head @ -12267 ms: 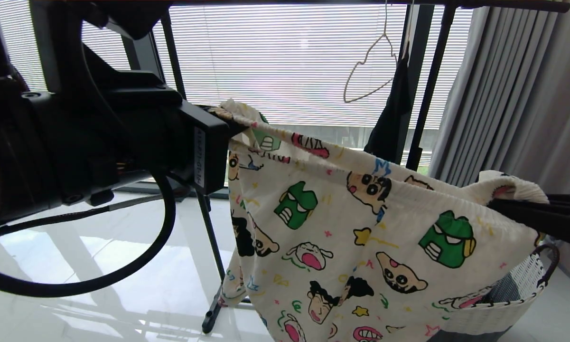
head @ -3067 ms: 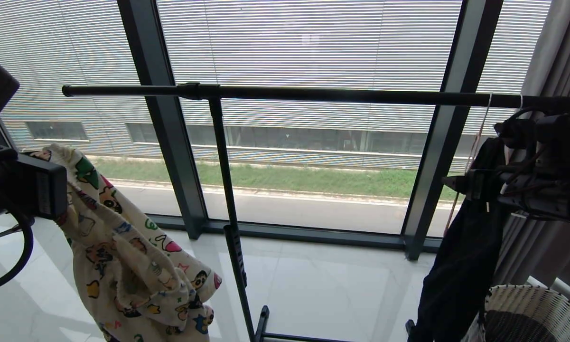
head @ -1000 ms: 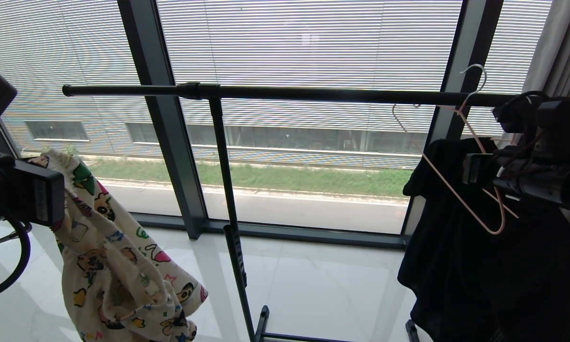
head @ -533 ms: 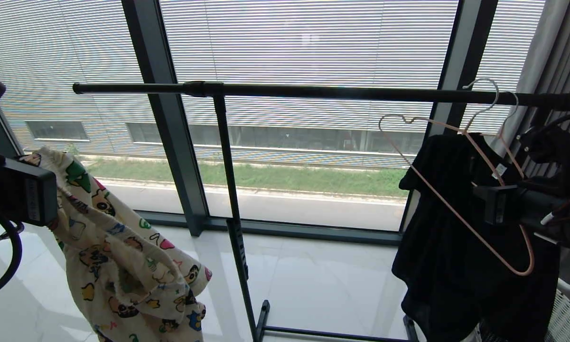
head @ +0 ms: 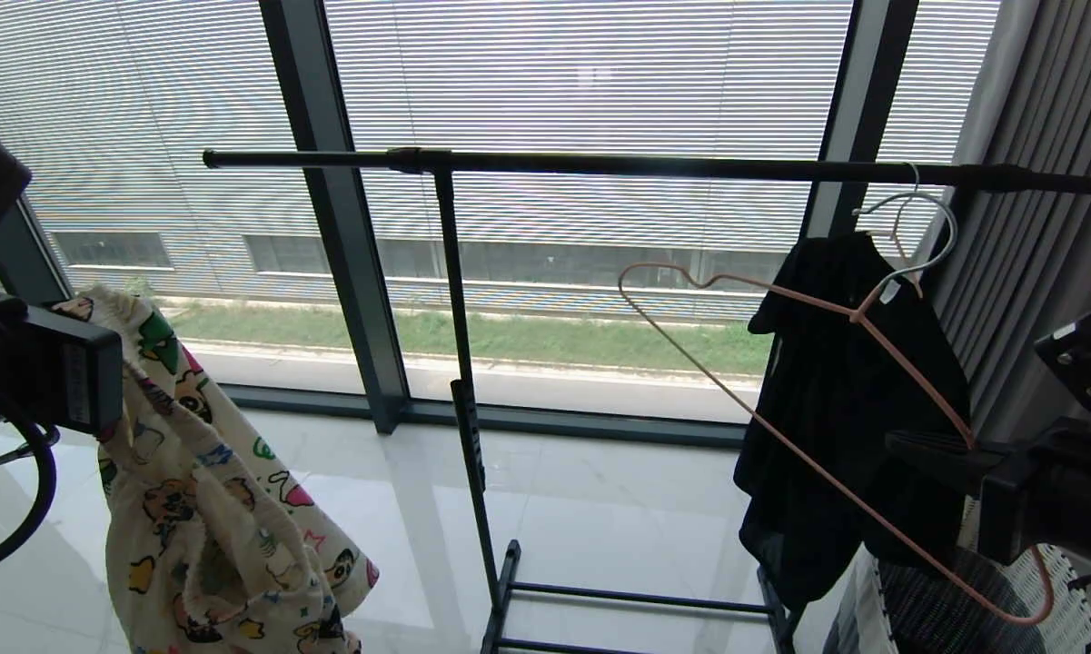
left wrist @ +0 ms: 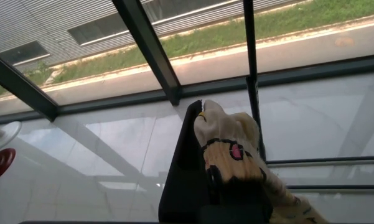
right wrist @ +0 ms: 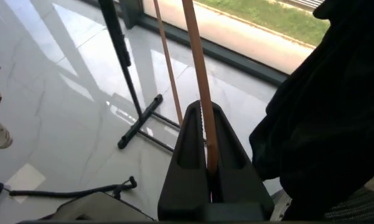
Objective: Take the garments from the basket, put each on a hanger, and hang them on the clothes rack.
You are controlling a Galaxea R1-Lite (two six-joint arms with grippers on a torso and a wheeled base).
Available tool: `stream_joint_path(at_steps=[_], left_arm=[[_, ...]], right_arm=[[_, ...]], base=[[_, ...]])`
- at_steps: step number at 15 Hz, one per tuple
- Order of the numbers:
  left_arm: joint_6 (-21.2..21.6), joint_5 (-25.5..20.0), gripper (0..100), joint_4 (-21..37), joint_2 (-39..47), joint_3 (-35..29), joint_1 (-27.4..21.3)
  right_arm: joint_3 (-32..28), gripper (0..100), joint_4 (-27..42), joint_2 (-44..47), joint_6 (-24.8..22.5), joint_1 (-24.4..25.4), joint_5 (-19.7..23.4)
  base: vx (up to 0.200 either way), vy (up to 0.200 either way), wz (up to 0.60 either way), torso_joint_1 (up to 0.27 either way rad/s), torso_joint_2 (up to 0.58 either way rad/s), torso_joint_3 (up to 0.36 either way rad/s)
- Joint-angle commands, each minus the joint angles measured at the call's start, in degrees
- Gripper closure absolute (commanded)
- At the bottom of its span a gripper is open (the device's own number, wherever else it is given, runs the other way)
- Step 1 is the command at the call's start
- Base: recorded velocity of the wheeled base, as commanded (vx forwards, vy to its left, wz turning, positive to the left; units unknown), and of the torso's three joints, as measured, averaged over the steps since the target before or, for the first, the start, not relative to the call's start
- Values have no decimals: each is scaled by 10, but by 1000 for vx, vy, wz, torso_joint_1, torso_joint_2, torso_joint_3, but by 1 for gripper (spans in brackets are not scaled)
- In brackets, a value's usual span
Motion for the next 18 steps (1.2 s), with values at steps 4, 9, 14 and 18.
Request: stream_joint_path(at_steps=[4,9,14,18], left_arm=[[-28,-1,100,0,38,2,-50],[-162,120,100,-49,192,-47,-95],[-198,130,100,-49,256,-120,-107],[-206,131,100,-49,254,-119,-130]], right_arm=[[20,100,-2,8,0,89,30],[44,100,-86,58,5,174,29],[42,100,-92,70,6,217,29],[42,100,-168,136,12,217,29]], base=[[0,0,0,0,0,0],[0,0,0,0,0,0],[0,0,0,0,0,0],[0,0,0,0,0,0]])
